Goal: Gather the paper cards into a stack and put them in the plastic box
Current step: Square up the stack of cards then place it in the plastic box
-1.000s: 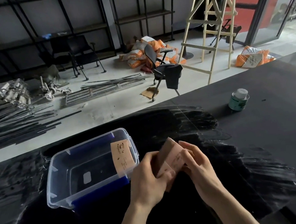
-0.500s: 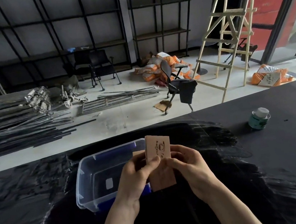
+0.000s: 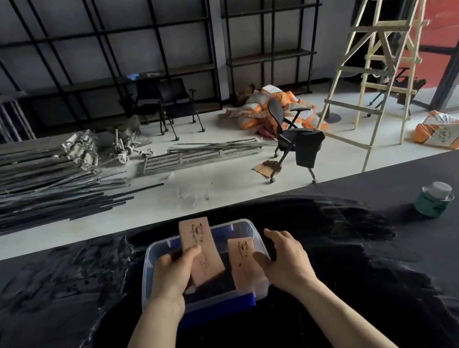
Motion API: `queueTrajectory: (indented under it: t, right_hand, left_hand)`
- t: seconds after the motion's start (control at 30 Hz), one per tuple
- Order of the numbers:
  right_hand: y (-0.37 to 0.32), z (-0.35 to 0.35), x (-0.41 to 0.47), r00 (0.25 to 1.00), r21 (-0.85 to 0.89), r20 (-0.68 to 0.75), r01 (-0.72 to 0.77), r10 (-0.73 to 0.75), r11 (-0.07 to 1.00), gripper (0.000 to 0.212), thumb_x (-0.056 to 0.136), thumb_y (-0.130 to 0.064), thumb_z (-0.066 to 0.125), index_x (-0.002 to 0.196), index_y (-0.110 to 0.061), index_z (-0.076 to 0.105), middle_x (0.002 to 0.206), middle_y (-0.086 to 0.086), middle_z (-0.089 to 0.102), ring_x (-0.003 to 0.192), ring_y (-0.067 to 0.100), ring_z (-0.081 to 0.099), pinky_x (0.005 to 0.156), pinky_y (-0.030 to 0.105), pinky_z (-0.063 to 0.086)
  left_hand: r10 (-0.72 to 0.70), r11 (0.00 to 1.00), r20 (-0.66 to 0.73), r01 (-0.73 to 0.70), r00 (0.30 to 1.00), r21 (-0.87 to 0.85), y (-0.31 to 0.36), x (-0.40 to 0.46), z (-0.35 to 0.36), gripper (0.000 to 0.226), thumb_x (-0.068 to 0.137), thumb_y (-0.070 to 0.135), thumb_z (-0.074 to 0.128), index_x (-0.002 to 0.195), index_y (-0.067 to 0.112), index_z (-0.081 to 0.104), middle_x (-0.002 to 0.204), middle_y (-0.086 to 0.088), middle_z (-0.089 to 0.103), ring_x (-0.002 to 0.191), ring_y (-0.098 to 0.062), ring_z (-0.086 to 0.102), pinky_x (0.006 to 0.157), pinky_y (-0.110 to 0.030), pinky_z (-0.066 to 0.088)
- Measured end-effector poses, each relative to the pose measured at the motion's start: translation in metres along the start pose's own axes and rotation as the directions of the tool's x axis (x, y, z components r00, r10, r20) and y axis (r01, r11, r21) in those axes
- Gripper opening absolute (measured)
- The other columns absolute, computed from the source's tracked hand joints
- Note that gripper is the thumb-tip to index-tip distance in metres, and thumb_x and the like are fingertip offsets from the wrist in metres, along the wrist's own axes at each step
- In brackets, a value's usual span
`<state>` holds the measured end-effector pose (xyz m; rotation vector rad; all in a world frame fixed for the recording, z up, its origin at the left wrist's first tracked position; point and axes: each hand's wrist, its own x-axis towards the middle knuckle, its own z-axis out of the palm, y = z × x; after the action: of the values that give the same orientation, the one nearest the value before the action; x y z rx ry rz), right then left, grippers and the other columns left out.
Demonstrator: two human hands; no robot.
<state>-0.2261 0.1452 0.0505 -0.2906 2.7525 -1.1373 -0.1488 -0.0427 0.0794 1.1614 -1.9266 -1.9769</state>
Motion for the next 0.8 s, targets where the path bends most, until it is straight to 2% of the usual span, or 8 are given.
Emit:
queueTrajectory:
  t: [0.1,0.2,0.3,0.4,0.5,0.63,0.7,0.8]
  right_hand:
    - [0.000,0.008,0.006,0.995,-0.007,0.080,-0.065,0.065,0.998,0.067,0.098,-0.019,0.067,0.159,-0.018,0.039,0.153,0.006,0.053,0.139,0.026,0.053,0.109,0.040,0.052]
    - [0.000,0.011,0.008,0.989,0.013,0.120,-0.091,0.089,0.996,0.044,0.096,-0.006,0.058,0.139,-0.018,0.059,0.128,0.006,0.070,0.116,0.024,0.069,0.087,0.038,0.064]
    - [0.003,0.009,0.007,0.988,0.012,0.135,-0.075,0.072,0.997,0.038,0.094,-0.005,0.057,0.127,-0.020,0.066,0.116,0.003,0.075,0.104,0.022,0.072,0.075,0.033,0.064]
    - [0.006,0.007,0.001,0.987,0.021,0.156,-0.046,0.043,0.999,0.039,0.094,-0.005,0.057,0.128,-0.022,0.066,0.115,0.001,0.075,0.099,0.018,0.071,0.065,0.023,0.058]
    - [0.010,0.008,-0.010,0.989,0.048,0.146,-0.037,0.029,0.998,0.040,0.092,-0.003,0.057,0.126,-0.022,0.066,0.113,0.000,0.074,0.098,0.016,0.071,0.074,0.030,0.064]
    - [0.015,0.013,-0.027,0.997,-0.011,0.072,0.006,-0.005,1.000,0.048,0.089,-0.004,0.056,0.136,-0.016,0.059,0.116,0.001,0.069,0.103,0.018,0.068,0.085,0.036,0.062]
    - [0.013,0.014,-0.033,0.997,-0.146,0.071,0.049,-0.039,0.988,0.061,0.093,-0.010,0.054,0.153,-0.012,0.042,0.132,0.005,0.062,0.114,0.024,0.065,0.090,0.032,0.056]
    - [0.008,0.012,-0.034,0.987,-0.289,0.078,0.155,-0.139,0.945,0.070,0.099,-0.021,0.053,0.162,-0.010,0.023,0.157,0.005,0.041,0.132,0.023,0.054,0.100,0.030,0.051]
  left_hand:
    - [-0.070,0.997,-0.021,0.071,0.997,0.043,-0.009,0.012,-0.002,0.026,0.093,0.024,0.071,0.112,0.006,0.068,0.093,-0.012,0.070,0.093,-0.030,0.059,0.065,-0.032,0.043]
    - [-0.113,0.988,-0.033,0.116,0.993,0.105,-0.012,0.023,0.003,0.043,0.091,0.024,0.073,0.125,0.001,0.062,0.117,-0.019,0.070,0.099,-0.030,0.059,0.075,-0.036,0.044]
    - [-0.119,0.972,-0.055,0.128,0.991,0.199,-0.013,0.029,0.010,0.041,0.088,0.023,0.075,0.116,0.003,0.053,0.122,-0.018,0.065,0.115,-0.038,0.059,0.083,-0.043,0.047]
    - [-0.141,0.948,-0.049,0.149,0.989,0.283,-0.015,0.027,0.015,0.034,0.089,0.017,0.073,0.112,0.005,0.052,0.126,-0.023,0.063,0.116,-0.039,0.059,0.087,-0.043,0.050]
    - [-0.177,0.920,-0.042,0.181,0.983,0.349,-0.024,0.023,0.018,0.041,0.093,0.013,0.067,0.128,0.001,0.052,0.126,-0.022,0.060,0.119,-0.037,0.056,0.086,-0.041,0.045]
    - [-0.231,0.883,0.006,0.207,0.973,0.422,-0.032,0.018,0.021,0.033,0.094,0.011,0.066,0.123,0.000,0.053,0.102,-0.012,0.056,0.100,-0.027,0.050,0.084,-0.038,0.040]
    - [-0.242,0.867,0.047,0.195,0.969,0.459,-0.033,0.017,0.022,0.041,0.094,0.011,0.065,0.130,-0.001,0.051,0.096,-0.009,0.058,0.101,-0.026,0.052,0.085,-0.037,0.041]
    - [-0.248,0.855,0.094,0.173,0.964,0.489,-0.034,0.016,0.024,0.061,0.094,0.017,0.066,0.147,0.001,0.039,0.115,-0.013,0.061,0.110,-0.028,0.055,0.086,-0.037,0.045]
